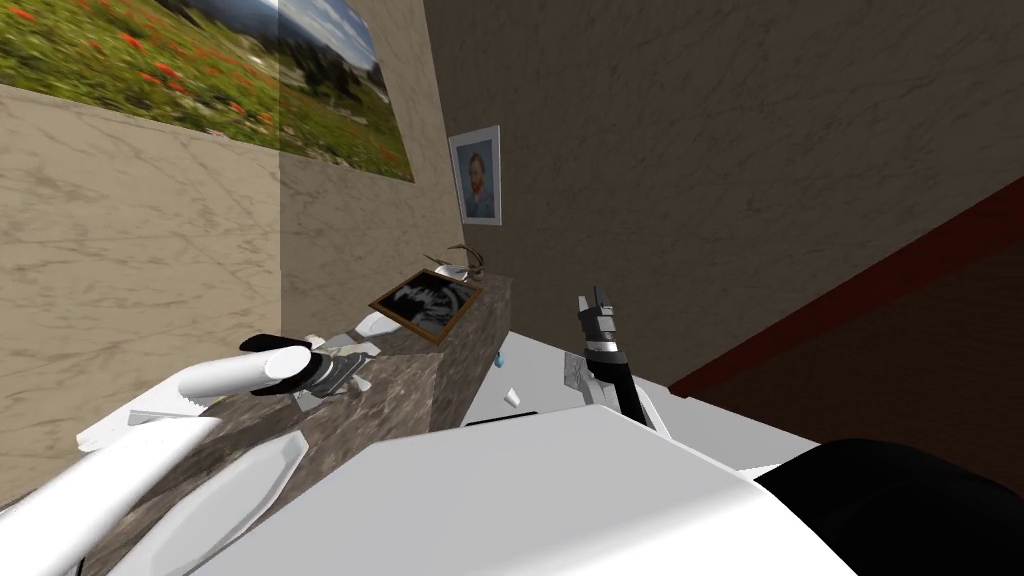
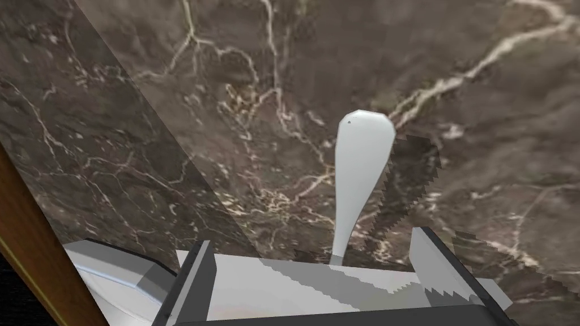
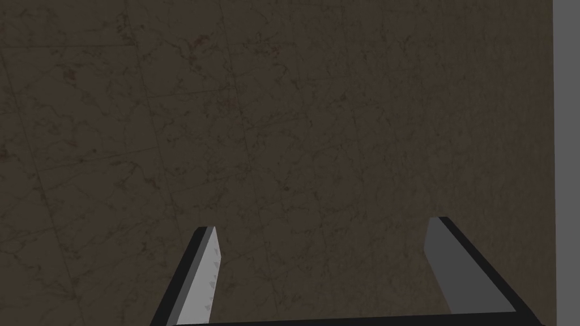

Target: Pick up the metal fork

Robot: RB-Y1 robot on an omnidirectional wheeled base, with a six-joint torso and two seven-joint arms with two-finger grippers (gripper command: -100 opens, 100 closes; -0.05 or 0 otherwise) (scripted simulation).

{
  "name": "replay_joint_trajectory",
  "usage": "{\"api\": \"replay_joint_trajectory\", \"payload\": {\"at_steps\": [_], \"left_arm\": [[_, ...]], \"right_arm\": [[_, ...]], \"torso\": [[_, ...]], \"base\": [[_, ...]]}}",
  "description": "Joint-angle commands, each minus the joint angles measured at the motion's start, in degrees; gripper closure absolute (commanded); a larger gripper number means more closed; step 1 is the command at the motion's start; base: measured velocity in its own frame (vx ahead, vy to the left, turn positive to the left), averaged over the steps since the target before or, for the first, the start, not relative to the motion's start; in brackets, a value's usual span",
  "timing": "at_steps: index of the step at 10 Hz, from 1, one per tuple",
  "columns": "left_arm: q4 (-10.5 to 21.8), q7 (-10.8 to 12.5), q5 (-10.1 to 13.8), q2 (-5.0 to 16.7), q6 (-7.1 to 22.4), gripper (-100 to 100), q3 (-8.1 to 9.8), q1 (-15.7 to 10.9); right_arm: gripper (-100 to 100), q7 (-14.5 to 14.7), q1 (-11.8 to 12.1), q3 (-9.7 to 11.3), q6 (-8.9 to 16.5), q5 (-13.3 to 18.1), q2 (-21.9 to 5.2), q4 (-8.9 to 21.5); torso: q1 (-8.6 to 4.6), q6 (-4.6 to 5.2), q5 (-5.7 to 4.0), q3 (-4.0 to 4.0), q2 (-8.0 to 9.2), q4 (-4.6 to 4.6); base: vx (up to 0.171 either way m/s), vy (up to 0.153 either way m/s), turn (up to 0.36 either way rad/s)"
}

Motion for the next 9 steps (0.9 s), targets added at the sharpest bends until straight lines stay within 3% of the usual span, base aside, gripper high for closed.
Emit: {"api": "replay_joint_trajectory", "payload": {"at_steps": [1, 4, 9], "left_arm": [[1.23, -0.49, 0.77, 0.42, 2.84, -100, -0.34, -0.42], [5.37, -2.24, 4.41, 2.81, 7.52, -100, -0.92, -1.70], [8.88, -3.73, 7.55, 4.83, 13.84, -100, -1.50, -2.69]], "right_arm": [[0, 0.00, 0.00, 0.00, 0.00, 0.00, 0.00, 0.00], [0, 0.00, 0.00, 0.00, 0.00, 0.00, 0.00, 0.00], [0, 0.00, 0.00, 0.00, 0.00, 0.00, 0.00, 0.00]], "torso": [[0.00, 0.00, 0.00, 0.00, 0.00, 0.00], [-0.05, -0.01, 0.00, 0.01, 0.03, 0.00], [-0.05, -0.01, 0.00, 0.03, 0.05, 0.01]], "base": [[0.035, 0.036, -0.053], [0.036, 0.031, -0.088], [0.027, 0.029, -0.061]]}}
